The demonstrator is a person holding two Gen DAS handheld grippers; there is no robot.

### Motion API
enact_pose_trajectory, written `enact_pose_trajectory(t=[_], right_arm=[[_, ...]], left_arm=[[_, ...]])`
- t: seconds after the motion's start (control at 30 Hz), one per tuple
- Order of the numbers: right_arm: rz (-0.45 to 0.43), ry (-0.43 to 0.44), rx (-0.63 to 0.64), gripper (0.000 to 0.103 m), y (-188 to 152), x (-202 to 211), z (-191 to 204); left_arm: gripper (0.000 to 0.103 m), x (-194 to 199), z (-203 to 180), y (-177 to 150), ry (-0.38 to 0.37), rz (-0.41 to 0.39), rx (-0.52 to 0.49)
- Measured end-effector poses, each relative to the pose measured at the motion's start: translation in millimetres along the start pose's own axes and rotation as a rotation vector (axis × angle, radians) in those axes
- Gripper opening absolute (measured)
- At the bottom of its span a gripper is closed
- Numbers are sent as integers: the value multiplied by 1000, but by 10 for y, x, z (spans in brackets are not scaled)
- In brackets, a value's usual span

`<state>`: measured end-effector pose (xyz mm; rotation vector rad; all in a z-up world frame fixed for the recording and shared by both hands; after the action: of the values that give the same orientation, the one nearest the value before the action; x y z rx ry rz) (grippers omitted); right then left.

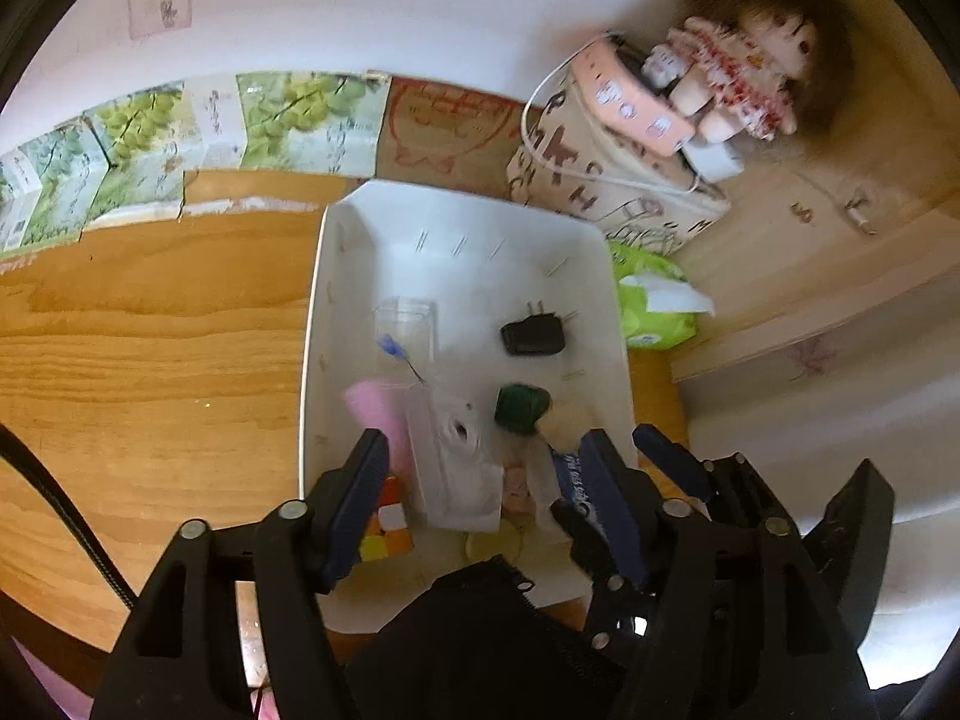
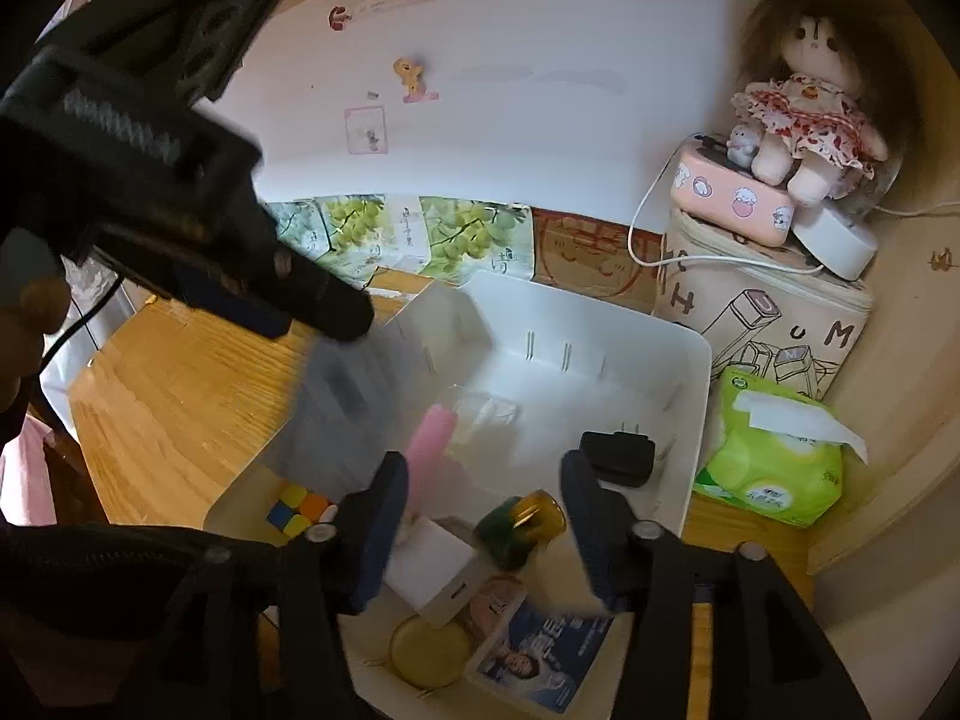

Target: Organize rigid objects

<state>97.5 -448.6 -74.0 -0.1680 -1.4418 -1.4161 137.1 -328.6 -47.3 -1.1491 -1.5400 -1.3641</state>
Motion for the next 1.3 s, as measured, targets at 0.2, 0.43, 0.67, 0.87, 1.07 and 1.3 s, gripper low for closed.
enact_pose_trajectory(t=[0.2,0.43,0.67,0.87,1.07,1.3], right_arm=[[-8,-16,-7,77,-30,58,36],[-11,-51,-29,81,-96,132,153],[-10,-75,-71,87,-108,62,373],[4,-60,-98,88,-82,-115,679],[-2,-53,-146,90,-27,-225,963],[-30,-90,-267,103,47,-238,1043]], left_arm=[[76,133,35,-44,-56,-69,28],[78,417,259,-87,-28,-266,60],[78,685,669,-240,25,-463,82],[78,775,1134,-430,62,-530,127],[78,784,1475,-586,98,-527,152],[78,664,1698,-787,171,-476,166]])
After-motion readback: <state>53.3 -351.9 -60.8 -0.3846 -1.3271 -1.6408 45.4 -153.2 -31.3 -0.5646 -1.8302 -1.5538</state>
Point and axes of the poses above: each gripper's, at about its wrist camera, not at the fingertips, and x roughly against the way its jaws point, z to its left, y to its top, the point moved 5 cm from there along -x, roughly the way its jaws point, and after that the axes turned 14 degrees about y, right-handed, at the moved point
